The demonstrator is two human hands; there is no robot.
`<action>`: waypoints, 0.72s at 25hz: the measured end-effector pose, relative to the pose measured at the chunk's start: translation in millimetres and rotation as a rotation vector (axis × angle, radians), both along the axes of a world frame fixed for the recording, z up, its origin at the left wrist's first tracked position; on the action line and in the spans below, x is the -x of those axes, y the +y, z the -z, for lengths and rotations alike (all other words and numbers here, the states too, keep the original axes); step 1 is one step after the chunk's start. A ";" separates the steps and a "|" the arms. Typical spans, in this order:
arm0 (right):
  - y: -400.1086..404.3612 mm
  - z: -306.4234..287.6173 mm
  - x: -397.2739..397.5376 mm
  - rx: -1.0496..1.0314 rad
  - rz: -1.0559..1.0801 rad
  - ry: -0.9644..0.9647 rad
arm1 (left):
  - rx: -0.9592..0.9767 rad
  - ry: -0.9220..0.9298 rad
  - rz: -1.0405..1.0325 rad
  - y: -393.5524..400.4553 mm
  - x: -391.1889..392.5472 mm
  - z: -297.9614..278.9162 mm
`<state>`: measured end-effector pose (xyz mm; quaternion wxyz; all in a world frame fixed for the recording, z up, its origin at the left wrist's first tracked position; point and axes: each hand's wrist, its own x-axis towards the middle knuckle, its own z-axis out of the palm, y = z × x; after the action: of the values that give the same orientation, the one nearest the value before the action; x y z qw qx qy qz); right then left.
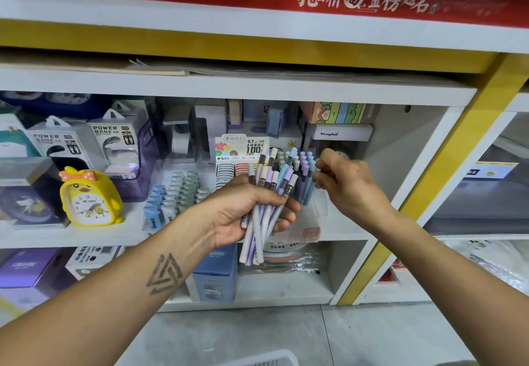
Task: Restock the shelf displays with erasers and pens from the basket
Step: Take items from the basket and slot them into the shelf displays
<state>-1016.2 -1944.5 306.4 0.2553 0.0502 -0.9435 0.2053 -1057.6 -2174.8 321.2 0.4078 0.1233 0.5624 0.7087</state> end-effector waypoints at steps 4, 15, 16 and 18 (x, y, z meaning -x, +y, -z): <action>2.6 -5.8 5.2 -0.134 0.082 -0.057 | -0.013 -0.017 0.011 0.0 0.0 0.2; -22.2 -33.0 0.2 1.201 -0.044 -0.104 | -0.002 -0.076 0.063 3.4 -1.6 1.7; -17.5 -36.0 1.4 1.214 0.023 0.005 | 0.006 -0.075 0.055 2.1 -0.9 1.5; -7.1 -43.4 3.3 1.132 0.127 0.188 | 0.025 -0.073 0.013 -1.0 1.9 0.2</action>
<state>-1019.5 -1951.7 349.8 0.3369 -0.1331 -0.6612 0.6569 -1059.5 -2175.8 320.9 0.4342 0.0959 0.5551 0.7030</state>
